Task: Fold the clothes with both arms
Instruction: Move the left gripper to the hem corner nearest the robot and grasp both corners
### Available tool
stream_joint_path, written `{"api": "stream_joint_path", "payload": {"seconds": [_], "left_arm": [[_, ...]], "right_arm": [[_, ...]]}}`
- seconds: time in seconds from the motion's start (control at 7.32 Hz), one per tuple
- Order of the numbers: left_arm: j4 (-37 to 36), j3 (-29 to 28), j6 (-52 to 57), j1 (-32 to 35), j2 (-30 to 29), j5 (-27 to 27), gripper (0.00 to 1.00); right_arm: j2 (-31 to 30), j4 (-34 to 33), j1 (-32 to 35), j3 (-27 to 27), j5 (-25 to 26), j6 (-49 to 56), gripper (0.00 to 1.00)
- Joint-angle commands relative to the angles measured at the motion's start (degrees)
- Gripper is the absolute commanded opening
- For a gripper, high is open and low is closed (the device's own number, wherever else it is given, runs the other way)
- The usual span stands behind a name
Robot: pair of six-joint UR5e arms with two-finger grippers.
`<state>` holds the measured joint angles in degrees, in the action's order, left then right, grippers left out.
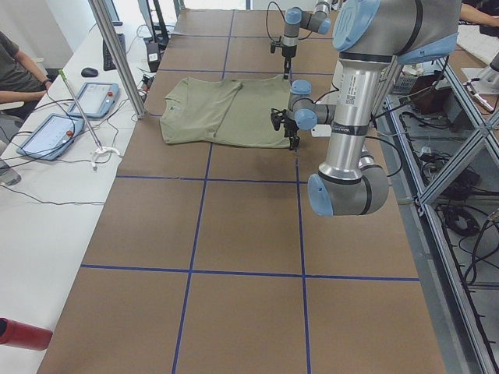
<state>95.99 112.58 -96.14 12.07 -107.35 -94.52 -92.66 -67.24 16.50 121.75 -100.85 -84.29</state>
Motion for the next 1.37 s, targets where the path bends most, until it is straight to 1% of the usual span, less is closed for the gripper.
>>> {"api": "stream_joint_path", "payload": {"seconds": [0.0,0.41,0.55,0.82,0.96,1.23], "left_arm": [[-2.1,0.5,-0.2,-0.3,-0.4,-0.1,0.82],[-2.3,0.5,-0.6,-1.7,-0.3,-0.2,0.77],[-2.3,0.5,-0.7,-2.1,-0.3,-0.3,0.67],[-2.3,0.3,-0.7,-2.1,-0.2,-0.3,0.6],[-2.3,0.4,-0.7,-2.1,-0.2,-0.4,0.52],[-2.3,0.5,-0.7,-2.1,-0.2,-0.4,0.21]], "right_arm": [[-0.1,0.0,0.3,0.1,0.0,0.0,0.0],[-0.2,0.1,0.4,-0.1,-0.1,0.0,0.0],[-0.2,0.1,0.5,-0.1,-0.1,0.0,0.0],[-0.2,0.1,0.9,0.0,-0.7,0.0,0.0],[-0.2,0.1,1.2,0.0,-0.9,0.0,0.0],[-0.2,0.0,1.6,0.0,-1.0,0.0,0.0]]}}
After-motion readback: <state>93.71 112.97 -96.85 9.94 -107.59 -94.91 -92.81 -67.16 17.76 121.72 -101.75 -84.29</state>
